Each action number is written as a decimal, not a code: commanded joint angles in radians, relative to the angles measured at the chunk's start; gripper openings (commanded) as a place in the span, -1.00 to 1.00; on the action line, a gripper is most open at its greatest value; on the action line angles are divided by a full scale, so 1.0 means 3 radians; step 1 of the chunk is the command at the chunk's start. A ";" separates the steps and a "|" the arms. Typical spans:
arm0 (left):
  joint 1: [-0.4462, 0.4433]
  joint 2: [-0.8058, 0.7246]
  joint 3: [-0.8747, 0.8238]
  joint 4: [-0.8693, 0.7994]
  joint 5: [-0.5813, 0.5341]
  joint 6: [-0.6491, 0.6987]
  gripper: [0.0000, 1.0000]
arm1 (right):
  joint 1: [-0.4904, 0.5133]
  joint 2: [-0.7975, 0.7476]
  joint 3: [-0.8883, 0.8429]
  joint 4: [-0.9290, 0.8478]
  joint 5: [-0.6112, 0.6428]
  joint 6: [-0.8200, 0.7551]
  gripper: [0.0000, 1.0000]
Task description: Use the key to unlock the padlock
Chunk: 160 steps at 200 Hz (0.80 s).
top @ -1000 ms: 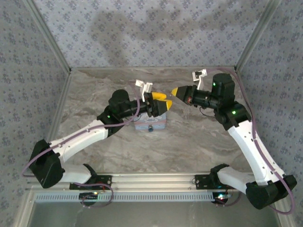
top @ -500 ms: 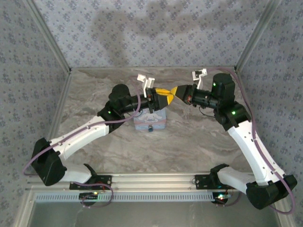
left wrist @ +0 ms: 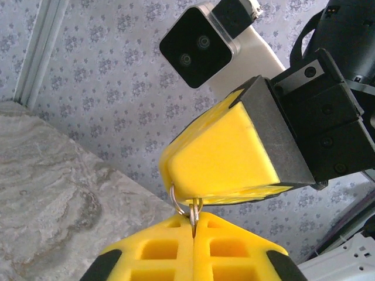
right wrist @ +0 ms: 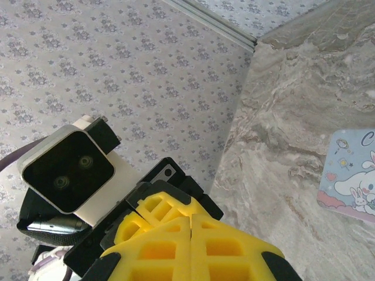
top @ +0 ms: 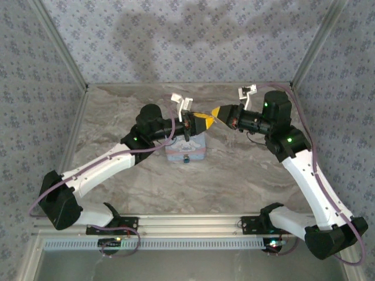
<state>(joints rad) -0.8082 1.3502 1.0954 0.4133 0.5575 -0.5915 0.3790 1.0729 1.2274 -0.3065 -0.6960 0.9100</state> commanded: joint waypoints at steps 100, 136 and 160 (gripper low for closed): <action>-0.0038 -0.0144 0.0247 -0.0819 0.0118 0.0478 -1.00 | -0.0129 -0.0150 -0.0088 0.0086 -0.0309 -0.0094 -0.87; 0.0025 -0.0075 0.0541 -0.1440 0.0327 0.0652 -1.00 | -0.0219 -0.0286 -0.0215 -0.0178 -0.0324 -0.0443 -0.33; 0.0104 0.0032 0.0748 -0.1755 0.0715 0.0679 -1.00 | -0.0413 -0.0339 -0.0288 -0.0106 -0.0638 -0.0558 -0.15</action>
<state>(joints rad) -0.7979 1.3388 1.2419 0.0288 0.6361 -0.4328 0.2996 0.9955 1.1648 -0.3283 -0.7918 0.8112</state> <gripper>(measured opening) 0.060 0.401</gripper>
